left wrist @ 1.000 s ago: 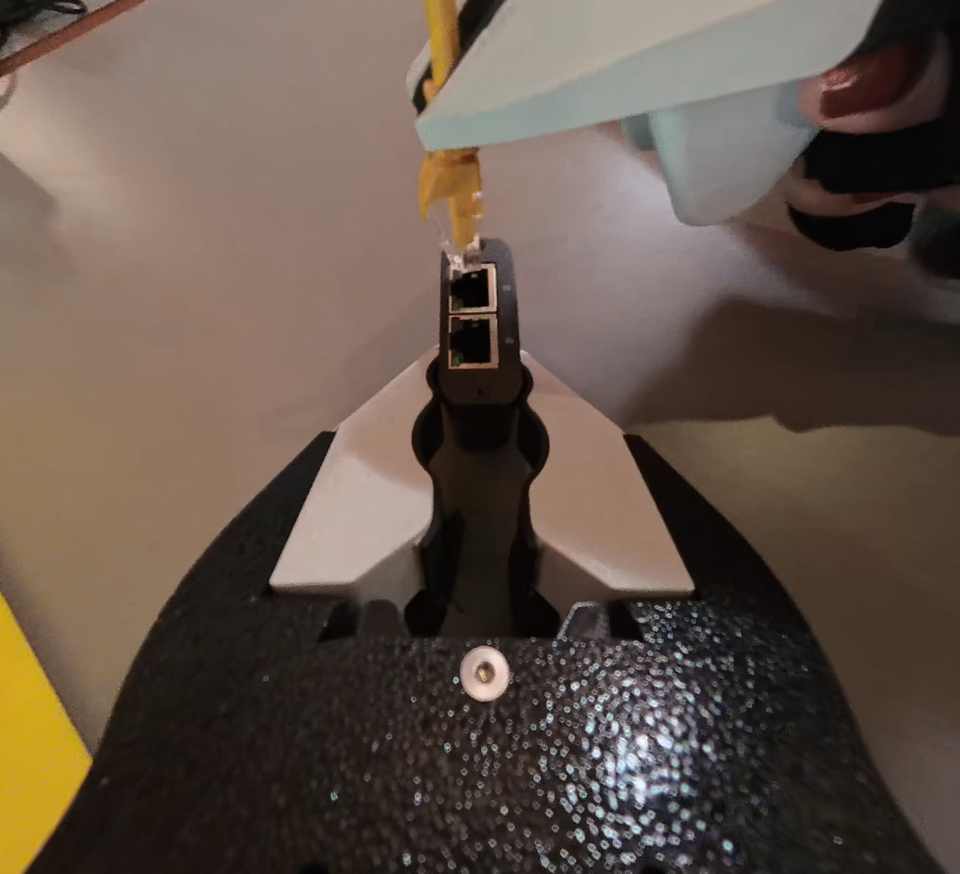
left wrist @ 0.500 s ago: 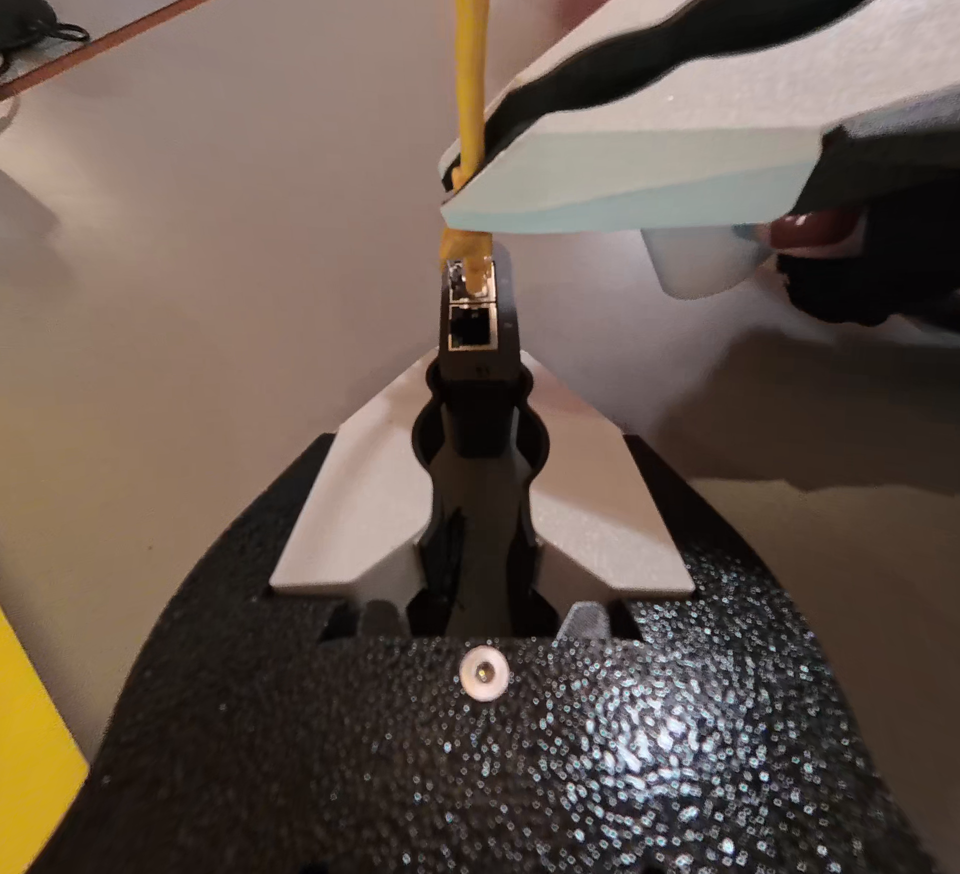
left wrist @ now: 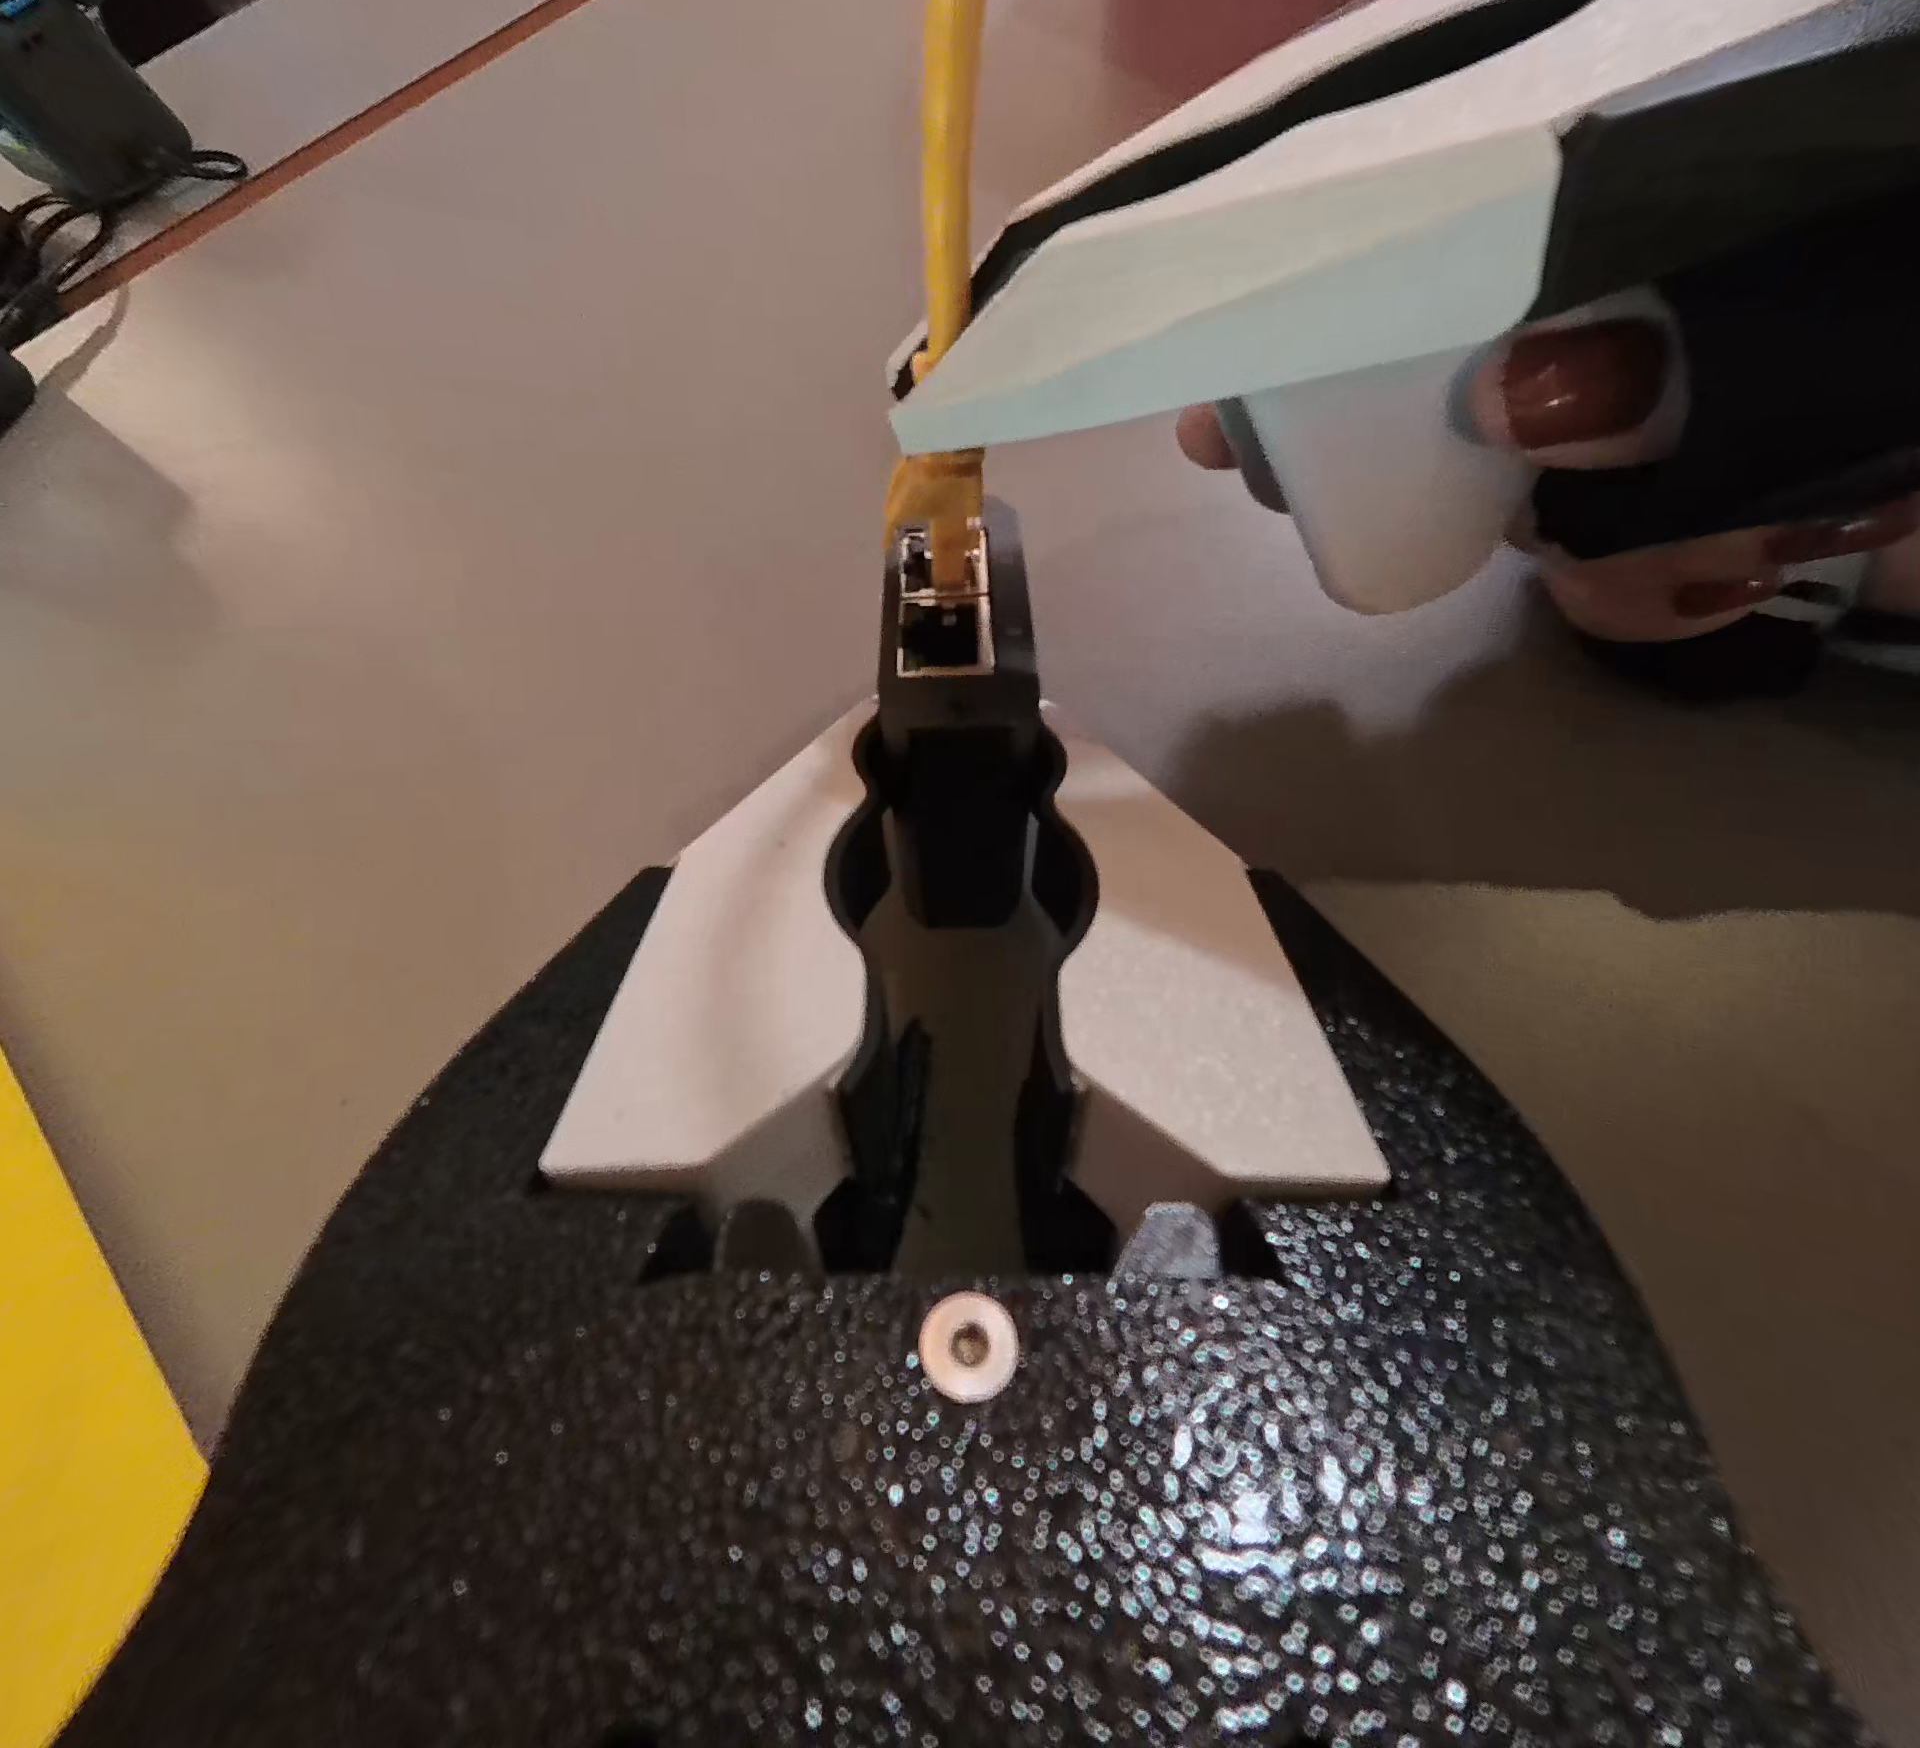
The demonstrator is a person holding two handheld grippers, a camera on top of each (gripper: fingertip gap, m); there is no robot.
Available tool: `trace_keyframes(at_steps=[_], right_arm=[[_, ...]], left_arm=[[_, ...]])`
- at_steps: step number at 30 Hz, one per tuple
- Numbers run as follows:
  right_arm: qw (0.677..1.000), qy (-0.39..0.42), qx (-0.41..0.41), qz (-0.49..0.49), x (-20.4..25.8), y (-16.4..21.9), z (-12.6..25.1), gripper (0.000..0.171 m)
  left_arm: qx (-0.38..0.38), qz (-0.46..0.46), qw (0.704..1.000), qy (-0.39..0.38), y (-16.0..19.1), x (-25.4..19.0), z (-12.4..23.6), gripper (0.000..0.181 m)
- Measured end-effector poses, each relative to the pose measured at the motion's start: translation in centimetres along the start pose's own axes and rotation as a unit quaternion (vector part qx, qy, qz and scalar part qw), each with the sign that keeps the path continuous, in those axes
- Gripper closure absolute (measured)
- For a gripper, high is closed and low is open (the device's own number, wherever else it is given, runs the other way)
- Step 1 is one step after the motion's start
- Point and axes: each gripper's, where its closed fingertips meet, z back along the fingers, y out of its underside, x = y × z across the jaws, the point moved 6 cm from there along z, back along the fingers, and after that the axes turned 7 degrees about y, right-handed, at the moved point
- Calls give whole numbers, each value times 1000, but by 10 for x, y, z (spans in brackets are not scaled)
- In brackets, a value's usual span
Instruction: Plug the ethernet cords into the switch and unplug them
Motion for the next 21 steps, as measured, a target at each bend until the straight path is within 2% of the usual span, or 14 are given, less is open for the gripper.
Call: trace_keyframes(at_steps=[1,3,5,6,8,11,16,21], right_arm=[[1000,4,-3,3,-1,0,0,164],[999,25,-12,32,1,-1,3,159],[997,36,-19,67,10,-1,6,137],[996,42,-18,79,15,1,8,131],[995,42,-15,94,24,4,14,127],[993,26,-27,111,39,11,26,128],[976,41,-104,185,45,7,50,138],[980,50,-113,153,35,4,53,137]], left_arm=[[0,3,1000,0,0,0,-1,160],[-6,2,1000,-9,-3,1,-3,160],[4,9,1000,-24,-2,5,-5,160],[8,15,1000,-25,-1,6,-6,159],[17,24,999,-27,0,8,-8,160],[22,14,999,-25,0,6,-9,157],[-1,16,1000,2,6,-4,9,126],[-27,8,999,23,12,-11,47,123]])
